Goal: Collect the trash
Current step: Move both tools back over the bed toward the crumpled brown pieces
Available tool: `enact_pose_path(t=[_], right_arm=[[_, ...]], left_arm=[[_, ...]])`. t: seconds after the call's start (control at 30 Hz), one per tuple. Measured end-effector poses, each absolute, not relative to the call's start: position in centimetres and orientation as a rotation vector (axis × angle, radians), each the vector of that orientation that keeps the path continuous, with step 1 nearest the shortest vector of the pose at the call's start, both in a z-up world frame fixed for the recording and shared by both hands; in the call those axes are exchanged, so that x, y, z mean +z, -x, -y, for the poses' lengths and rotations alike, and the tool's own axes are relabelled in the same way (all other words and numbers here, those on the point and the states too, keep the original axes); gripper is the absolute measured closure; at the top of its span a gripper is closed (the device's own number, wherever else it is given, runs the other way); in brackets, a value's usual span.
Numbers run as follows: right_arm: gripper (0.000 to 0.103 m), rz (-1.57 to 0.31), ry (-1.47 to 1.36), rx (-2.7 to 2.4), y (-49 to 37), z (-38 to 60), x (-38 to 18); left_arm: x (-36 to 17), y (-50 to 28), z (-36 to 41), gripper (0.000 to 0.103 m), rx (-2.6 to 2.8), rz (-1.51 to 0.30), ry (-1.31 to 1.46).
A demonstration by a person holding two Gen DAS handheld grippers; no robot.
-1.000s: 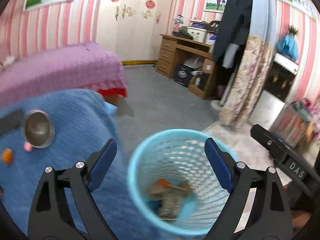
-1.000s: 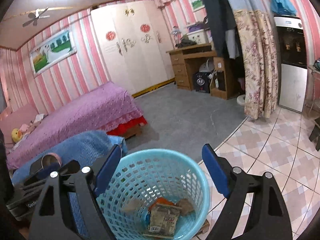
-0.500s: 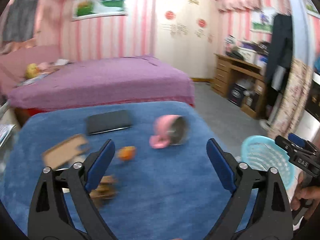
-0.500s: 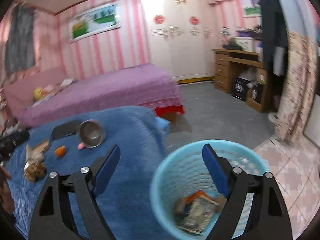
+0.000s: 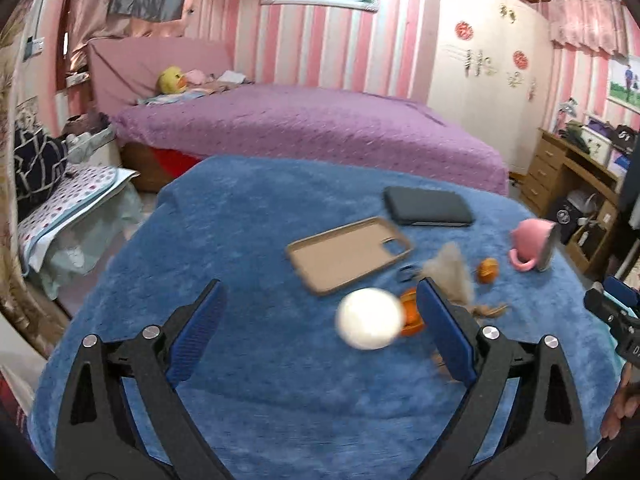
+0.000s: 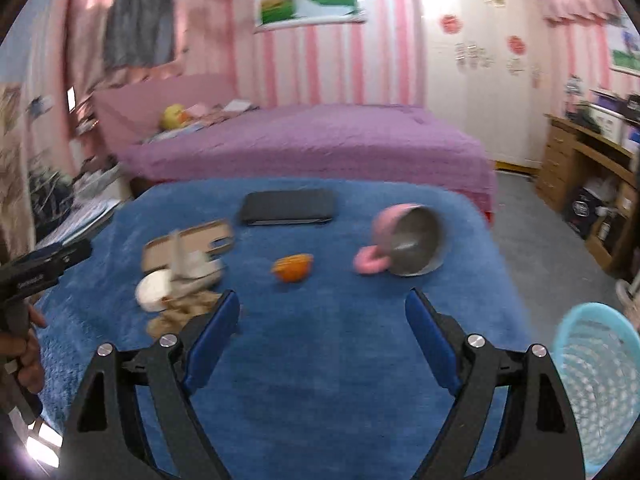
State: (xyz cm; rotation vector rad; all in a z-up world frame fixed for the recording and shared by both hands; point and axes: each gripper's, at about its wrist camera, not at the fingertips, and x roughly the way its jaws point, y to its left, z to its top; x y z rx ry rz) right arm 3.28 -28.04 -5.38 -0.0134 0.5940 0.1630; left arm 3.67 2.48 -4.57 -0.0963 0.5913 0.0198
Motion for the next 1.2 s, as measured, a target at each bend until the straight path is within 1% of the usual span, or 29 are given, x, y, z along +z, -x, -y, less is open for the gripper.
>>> enact_pose_path(t=[0.13, 0.37, 0.5, 0.57, 0.77, 0.9, 0.93, 0.97, 1.0, 1.03, 1.13, 1.2], right_arm=[[0.019, -0.671, 0.017, 0.274, -4.6, 23.9, -7.5], [0.02, -0.668, 0.1, 0.339, -4.8, 20.1, -8.3], [0.019, -0.603, 0.028, 0.207, -5.7, 23.9, -6.7], [0.019, -0.585, 0.0, 0.123, -6.1, 25.9, -6.4], [0.019, -0.618, -0.071, 0.078, -6.6, 29.4, -6.6], [0.019, -0.632, -0.043, 0.09, -6.5, 29.3, -6.8], [0.019, -0.638, -0.04, 0.097, -6.5, 29.2, -7.0], [0.019, -0.644, -0.037, 0.102, -6.5, 29.0, -7.1], [0.019, -0.651, -0.033, 0.11, -6.5, 28.7, -7.3], [0.019, -0.658, -0.025, 0.12, -6.6, 28.4, -7.5], [0.019, -0.672, -0.006, 0.145, -6.7, 27.4, -7.9], [0.019, -0.684, -0.004, 0.175, -6.7, 26.7, -8.1]], left_arm=[[-5.8, -4.1, -4.0, 0.011, 0.045, -0.638, 0.107], [-7.0, -4.1, -4.3, 0.011, 0.035, -0.67, 0.082], [-7.1, -3.8, -2.6, 0.011, -0.05, -0.675, 0.072], [-7.2, -3.7, -0.5, 0.011, -0.112, -0.683, 0.052], [-8.4, -4.4, 5.2, 0.011, -0.271, -0.742, 0.043], [-9.1, -4.9, 7.4, 0.011, -0.29, -0.761, 0.01], [-9.7, -5.3, 7.9, 0.013, -0.287, -0.787, -0.003], [-10.2, -5.7, 8.2, 0.031, -0.288, -0.813, -0.012], [-10.7, -6.0, 8.2, 0.044, -0.293, -0.835, -0.016], [-11.2, -6.4, 8.3, 0.061, -0.304, -0.868, -0.014], [-10.0, -5.9, 7.0, 0.062, -0.319, -0.828, 0.02], [-7.8, -4.7, 5.4, 0.062, -0.292, -0.735, 0.058]])
